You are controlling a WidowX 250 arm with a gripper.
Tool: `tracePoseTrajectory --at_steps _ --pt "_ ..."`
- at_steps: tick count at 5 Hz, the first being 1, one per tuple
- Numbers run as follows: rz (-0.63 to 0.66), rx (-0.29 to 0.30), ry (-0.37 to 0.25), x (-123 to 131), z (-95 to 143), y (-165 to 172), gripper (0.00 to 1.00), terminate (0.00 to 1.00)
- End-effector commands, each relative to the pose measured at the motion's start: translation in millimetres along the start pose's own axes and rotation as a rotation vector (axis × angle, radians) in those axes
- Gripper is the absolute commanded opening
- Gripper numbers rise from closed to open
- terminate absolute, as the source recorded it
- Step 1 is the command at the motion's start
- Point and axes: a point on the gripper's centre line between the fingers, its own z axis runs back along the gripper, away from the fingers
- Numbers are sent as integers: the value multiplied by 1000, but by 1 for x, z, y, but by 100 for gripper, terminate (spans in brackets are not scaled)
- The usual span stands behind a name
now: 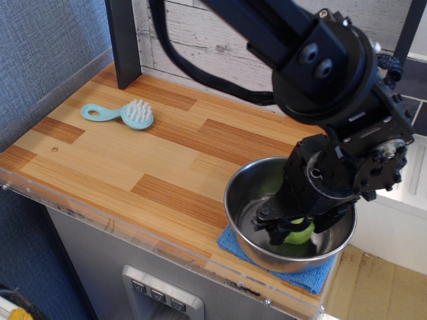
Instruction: Put the broccoli above the pan
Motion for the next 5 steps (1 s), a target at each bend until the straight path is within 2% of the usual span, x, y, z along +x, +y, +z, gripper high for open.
tracePoseTrajectory --at_steps 1,4,5 --pt "18 -54 -88 25 40 -1 0 0" --pt "104 -138 -162 69 87 5 0 0" --pt "126 -179 -189 94 87 2 0 0"
